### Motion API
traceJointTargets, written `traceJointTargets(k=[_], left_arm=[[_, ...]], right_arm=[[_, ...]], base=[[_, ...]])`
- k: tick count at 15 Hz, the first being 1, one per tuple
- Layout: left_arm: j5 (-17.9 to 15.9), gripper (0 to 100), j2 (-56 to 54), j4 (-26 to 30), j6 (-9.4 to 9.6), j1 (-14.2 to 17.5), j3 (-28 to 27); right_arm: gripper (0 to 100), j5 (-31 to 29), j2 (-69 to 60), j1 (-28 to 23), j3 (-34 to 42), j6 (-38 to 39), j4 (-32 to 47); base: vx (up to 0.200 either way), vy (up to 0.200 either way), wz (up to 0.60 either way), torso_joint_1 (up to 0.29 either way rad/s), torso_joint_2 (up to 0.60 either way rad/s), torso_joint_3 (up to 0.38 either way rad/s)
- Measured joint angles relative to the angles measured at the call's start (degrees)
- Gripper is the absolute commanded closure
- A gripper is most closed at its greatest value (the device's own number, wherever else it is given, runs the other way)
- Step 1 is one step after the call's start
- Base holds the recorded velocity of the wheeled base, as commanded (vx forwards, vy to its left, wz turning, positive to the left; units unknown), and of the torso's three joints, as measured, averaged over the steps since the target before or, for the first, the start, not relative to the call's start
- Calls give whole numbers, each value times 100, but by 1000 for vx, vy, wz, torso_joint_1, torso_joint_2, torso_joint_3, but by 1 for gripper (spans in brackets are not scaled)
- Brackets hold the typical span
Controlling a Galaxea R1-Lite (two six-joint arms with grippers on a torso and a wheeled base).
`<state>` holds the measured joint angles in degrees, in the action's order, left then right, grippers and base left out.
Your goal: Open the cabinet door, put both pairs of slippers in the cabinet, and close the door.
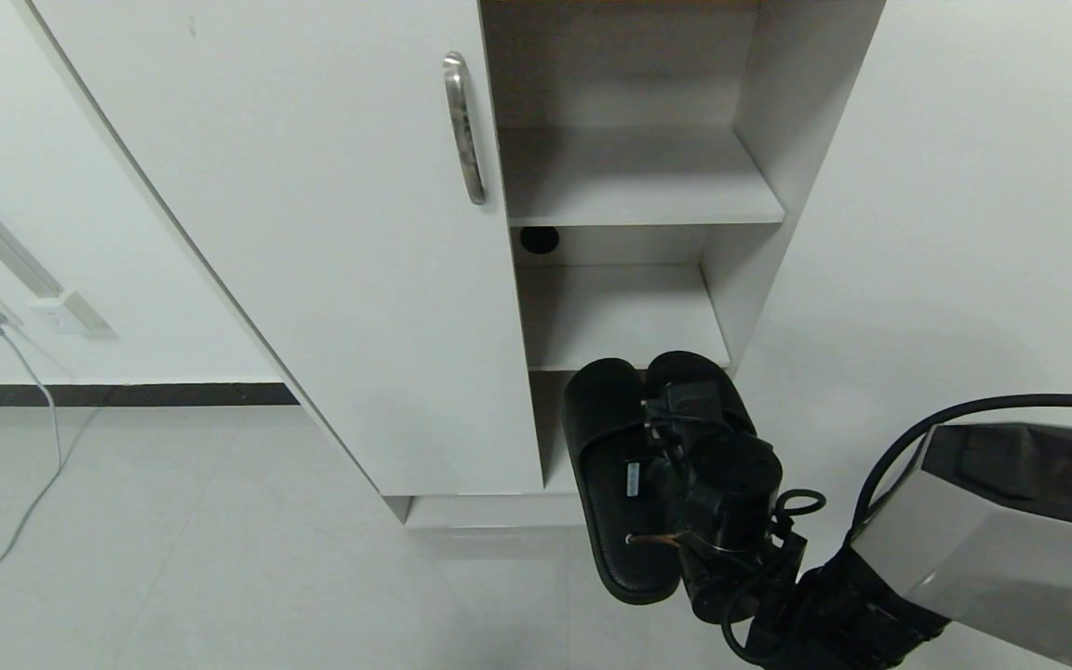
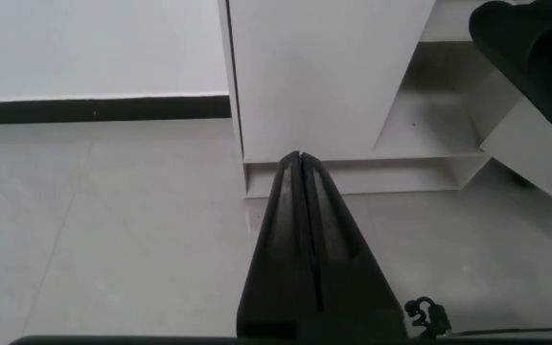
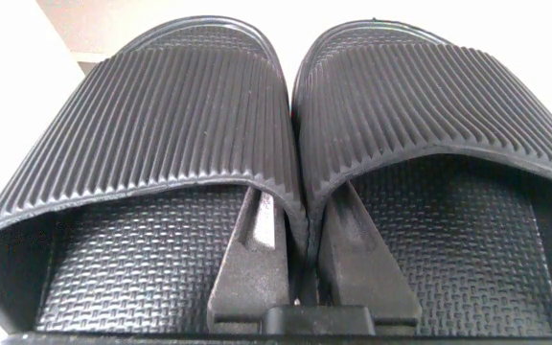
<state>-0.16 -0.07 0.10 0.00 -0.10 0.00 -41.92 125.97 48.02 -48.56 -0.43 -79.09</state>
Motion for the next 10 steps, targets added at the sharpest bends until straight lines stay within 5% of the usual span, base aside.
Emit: traceJointTargets(k=[7, 10], left_arm=[[2, 100, 0, -2, 0, -1, 0], [21, 100, 0, 6, 0, -1, 0]], right_arm=[[100, 5, 28, 2, -6, 5, 2], [100, 16, 63, -26, 29, -20, -83]], base=[[200, 0, 0, 5, 2, 3], [0, 0, 0, 0, 0, 0]])
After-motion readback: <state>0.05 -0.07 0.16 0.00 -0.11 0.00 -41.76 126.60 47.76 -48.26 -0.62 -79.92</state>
